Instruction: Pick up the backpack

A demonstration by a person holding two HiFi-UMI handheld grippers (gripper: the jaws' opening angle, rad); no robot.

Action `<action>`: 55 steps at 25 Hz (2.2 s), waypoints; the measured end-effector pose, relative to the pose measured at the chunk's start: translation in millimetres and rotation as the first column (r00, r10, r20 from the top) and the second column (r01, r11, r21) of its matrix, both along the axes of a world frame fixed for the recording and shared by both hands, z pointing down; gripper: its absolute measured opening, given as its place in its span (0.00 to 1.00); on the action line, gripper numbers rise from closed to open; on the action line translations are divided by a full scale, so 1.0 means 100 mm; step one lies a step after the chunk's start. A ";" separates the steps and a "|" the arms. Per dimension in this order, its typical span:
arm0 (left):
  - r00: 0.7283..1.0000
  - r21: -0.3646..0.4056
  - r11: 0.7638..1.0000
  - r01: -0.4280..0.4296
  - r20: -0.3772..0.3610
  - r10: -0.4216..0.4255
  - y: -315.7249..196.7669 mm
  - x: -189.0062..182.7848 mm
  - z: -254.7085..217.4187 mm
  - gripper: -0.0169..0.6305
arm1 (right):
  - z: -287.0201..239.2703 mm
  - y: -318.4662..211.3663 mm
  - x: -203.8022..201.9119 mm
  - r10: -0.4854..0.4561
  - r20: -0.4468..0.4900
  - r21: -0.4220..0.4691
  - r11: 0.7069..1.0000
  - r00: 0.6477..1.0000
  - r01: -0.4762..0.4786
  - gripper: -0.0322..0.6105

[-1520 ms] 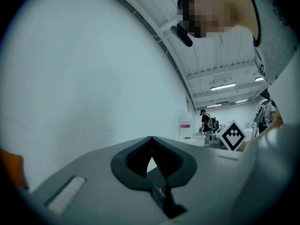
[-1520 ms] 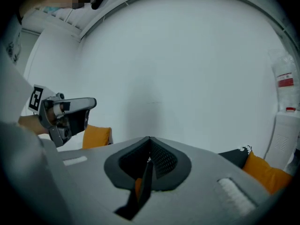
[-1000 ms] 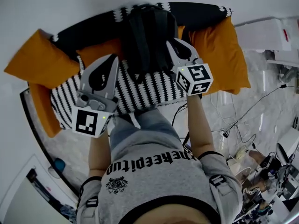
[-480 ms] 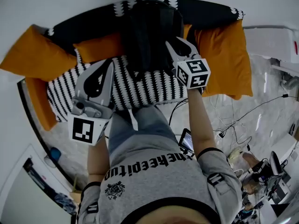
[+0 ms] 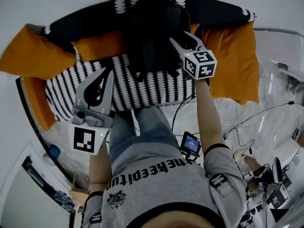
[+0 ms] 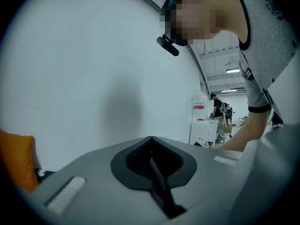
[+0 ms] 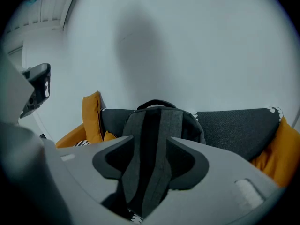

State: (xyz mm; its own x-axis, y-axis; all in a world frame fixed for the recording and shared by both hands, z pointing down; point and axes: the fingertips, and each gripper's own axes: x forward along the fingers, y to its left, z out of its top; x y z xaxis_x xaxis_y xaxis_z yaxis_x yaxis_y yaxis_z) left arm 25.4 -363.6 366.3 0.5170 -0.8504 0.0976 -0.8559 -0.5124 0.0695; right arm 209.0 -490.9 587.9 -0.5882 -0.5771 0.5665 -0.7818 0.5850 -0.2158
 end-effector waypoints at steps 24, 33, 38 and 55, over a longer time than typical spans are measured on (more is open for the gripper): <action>0.999 -0.118 0.993 0.024 0.049 -0.018 -0.02 -0.06 0.53 0.04 | 1.03 -0.45 0.04 -0.051 -0.006 -0.159 0.986 0.999 0.049 0.47; 0.998 -0.123 0.992 0.043 0.056 -0.036 -0.01 -0.18 0.58 0.04 | 0.94 -0.43 -0.21 -0.132 0.055 -0.114 0.984 0.990 0.137 0.43; 0.998 -0.120 0.992 0.046 0.058 -0.039 0.01 -0.15 0.57 0.04 | 0.95 -0.49 -0.25 -0.096 0.090 -0.130 0.986 0.991 0.107 0.34; 0.997 -0.030 0.999 0.017 0.079 -0.014 0.06 -0.08 0.24 0.04 | 0.09 -0.05 -0.39 -0.124 0.143 0.056 0.992 0.982 0.117 0.10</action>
